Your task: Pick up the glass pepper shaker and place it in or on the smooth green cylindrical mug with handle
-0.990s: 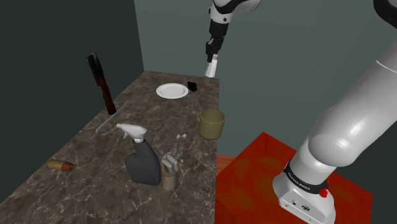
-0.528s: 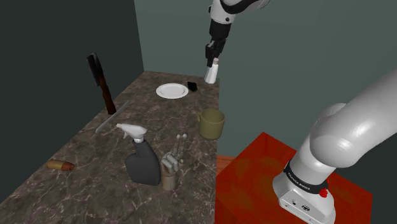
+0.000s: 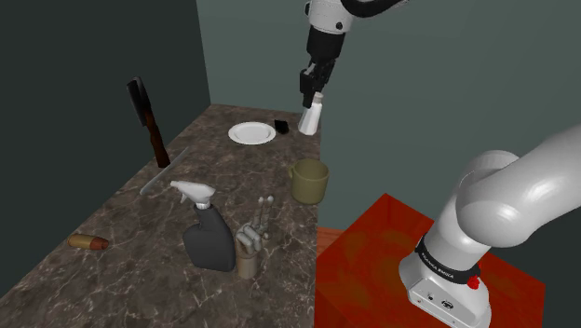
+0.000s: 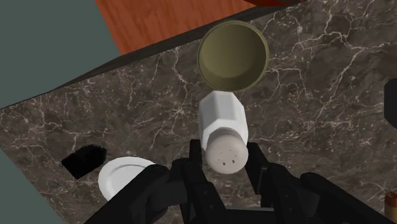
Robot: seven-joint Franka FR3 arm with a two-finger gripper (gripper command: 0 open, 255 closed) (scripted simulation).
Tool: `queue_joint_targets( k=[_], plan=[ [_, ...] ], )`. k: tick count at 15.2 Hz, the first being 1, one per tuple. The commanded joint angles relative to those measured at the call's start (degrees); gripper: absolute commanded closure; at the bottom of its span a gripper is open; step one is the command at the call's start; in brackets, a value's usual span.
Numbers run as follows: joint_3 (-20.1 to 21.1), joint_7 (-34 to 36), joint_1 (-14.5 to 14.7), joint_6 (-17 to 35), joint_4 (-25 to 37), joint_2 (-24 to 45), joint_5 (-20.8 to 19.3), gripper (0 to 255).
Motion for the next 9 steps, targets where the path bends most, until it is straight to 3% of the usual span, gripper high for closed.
queue_joint_targets(
  k=[1, 9],
  plan=[
    [1.21, 1.56, 0.65, -0.82, -0.89, -1.62, 0.55, 255],
    [1.45, 1.94, 0.75, 5.34, -7.01, -1.59, 0.61, 255]
  ],
)
